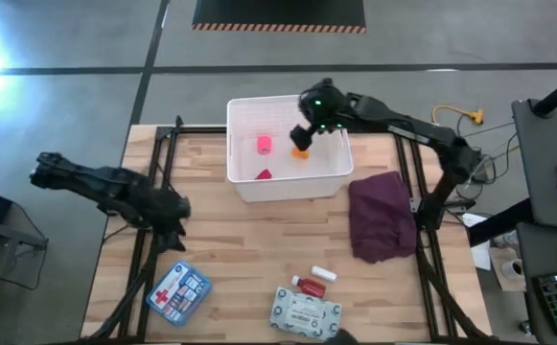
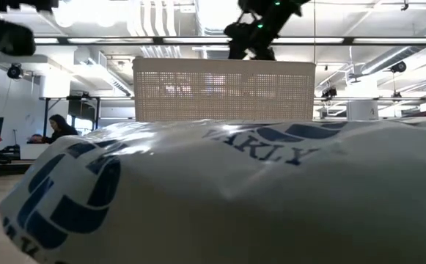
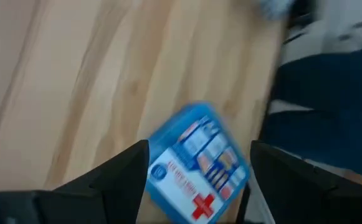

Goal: Pick & place medical supplies in basket/bin
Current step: Put the blue first aid kit into the white bin

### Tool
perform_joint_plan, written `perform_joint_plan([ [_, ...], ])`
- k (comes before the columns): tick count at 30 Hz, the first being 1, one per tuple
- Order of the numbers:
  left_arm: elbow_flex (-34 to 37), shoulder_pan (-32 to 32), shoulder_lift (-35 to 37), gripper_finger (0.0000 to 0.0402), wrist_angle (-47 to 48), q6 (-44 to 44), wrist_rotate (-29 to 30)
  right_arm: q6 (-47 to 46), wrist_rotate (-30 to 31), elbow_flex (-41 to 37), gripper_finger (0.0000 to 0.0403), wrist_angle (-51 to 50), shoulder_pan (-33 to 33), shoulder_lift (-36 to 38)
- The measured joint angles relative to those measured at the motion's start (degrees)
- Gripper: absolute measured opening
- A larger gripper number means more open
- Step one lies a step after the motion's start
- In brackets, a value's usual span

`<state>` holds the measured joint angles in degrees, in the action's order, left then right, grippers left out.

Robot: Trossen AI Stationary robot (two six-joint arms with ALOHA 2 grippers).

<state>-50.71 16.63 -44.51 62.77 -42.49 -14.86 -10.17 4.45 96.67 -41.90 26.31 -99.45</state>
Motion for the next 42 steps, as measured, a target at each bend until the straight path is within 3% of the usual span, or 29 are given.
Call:
perform_joint_plan([
  [6,0.76,4.60,-2.29,0.0261,9.46,-14.12,-1.05,9.37,0.64,9.38,0.0367,-0.75,-5.10,-2.27],
  [9,2.66,7.79,-3.16,0.0261,9.42,-20.07,-1.19,11.55,3.29,12.28,0.0368,-3.64,-7.07,-2.74],
  [14,7.43,12.81,-6.96,0.0261,8.32,-22.46,-4.02,13.76,5.62,14.85,0.0368,-5.88,-10.08,-1.10],
  [19,13.85,18.14,-12.82,0.0261,-8.09,-20.43,-8.82,15.32,9.08,15.44,0.0368,-7.95,-12.09,0.47],
  [23,16.91,20.49,-19.35,0.0261,-23.75,-21.13,-7.98,15.25,10.24,15.40,0.0368,-9.69,-12.46,2.06],
  [31,15.75,20.22,-30.62,0.0261,-26.42,-15.53,-1.31,14.82,13.77,14.94,0.0368,-11.03,-12.44,4.69],
  [33,14.77,19.32,-31.46,0.0261,-26.85,-13.34,2.51,14.82,15.56,14.89,0.0368,-11.30,-12.44,5.31],
  [38,10.76,15.93,-28.48,0.0261,-24.33,-9.91,30.95,12.87,16.65,14.64,0.0368,-11.60,-12.42,6.54],
  [42,5.27,15.50,-23.32,0.0261,-17.48,-6.51,46.07,11.71,16.25,14.16,0.0368,-13.62,-12.56,7.88],
])
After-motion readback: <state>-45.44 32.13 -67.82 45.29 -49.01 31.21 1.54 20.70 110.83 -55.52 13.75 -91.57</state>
